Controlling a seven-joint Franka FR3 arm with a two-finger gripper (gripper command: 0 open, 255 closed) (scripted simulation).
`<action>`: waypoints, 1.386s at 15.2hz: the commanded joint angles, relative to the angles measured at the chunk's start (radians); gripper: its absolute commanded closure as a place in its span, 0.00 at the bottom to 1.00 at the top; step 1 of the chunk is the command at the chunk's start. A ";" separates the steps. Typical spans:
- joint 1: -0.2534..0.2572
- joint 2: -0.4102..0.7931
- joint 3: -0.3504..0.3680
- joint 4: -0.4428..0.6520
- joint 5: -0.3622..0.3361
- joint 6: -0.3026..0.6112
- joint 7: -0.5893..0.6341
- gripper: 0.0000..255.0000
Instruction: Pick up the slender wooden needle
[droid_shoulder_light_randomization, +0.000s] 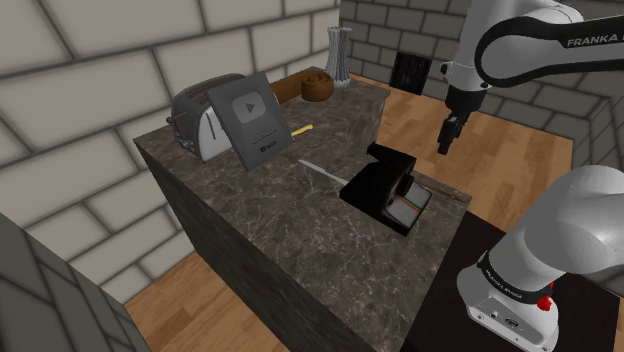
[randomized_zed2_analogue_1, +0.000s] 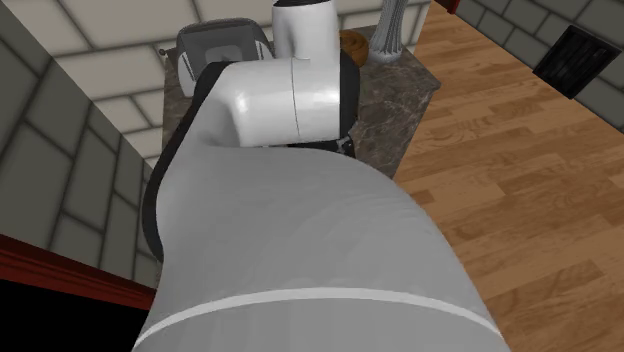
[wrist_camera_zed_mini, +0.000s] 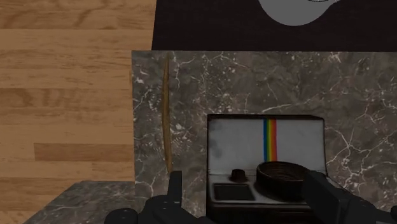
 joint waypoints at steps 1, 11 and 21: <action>-0.017 0.023 -0.044 -0.042 -0.029 0.077 -0.034 0.00; -0.065 0.332 -0.280 -0.155 -0.142 0.537 -0.198 0.00; 0.008 0.649 -0.417 -0.158 -0.065 0.864 -0.327 0.00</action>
